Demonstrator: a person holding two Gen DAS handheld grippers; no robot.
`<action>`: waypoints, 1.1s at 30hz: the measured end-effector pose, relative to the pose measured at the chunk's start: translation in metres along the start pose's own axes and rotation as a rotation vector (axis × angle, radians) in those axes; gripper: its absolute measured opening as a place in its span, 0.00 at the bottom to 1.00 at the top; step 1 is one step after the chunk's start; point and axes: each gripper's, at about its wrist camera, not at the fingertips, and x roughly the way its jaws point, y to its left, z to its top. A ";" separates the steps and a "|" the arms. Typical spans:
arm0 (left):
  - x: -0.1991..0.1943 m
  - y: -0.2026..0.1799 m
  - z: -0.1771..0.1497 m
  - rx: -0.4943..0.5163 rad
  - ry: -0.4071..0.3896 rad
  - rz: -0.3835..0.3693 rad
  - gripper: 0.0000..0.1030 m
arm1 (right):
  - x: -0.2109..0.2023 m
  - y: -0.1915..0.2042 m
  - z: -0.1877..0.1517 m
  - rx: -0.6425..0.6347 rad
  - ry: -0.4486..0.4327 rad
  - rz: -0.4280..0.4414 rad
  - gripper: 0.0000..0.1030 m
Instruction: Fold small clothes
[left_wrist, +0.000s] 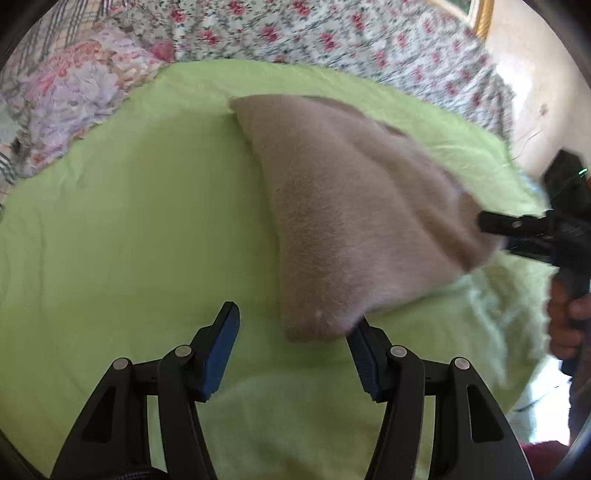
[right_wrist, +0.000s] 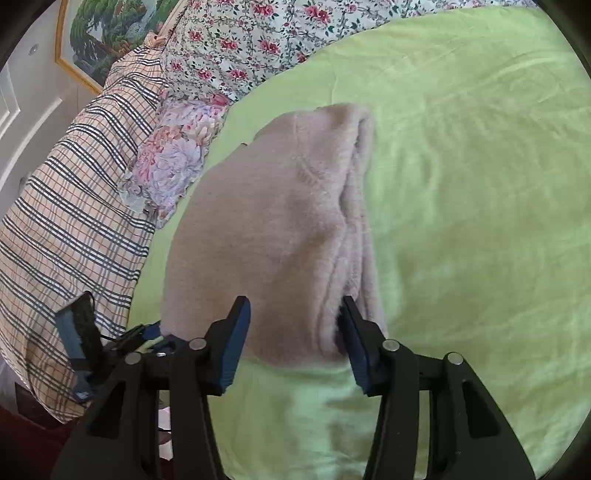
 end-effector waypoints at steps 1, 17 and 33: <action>0.003 -0.001 -0.001 -0.009 -0.001 0.034 0.45 | -0.001 0.002 0.002 0.003 0.000 0.010 0.13; 0.000 0.015 -0.005 -0.249 0.082 -0.037 0.10 | 0.012 -0.009 -0.015 -0.131 0.048 -0.244 0.07; -0.049 0.036 -0.003 -0.127 0.064 -0.197 0.15 | -0.030 -0.029 0.020 0.021 0.028 -0.099 0.33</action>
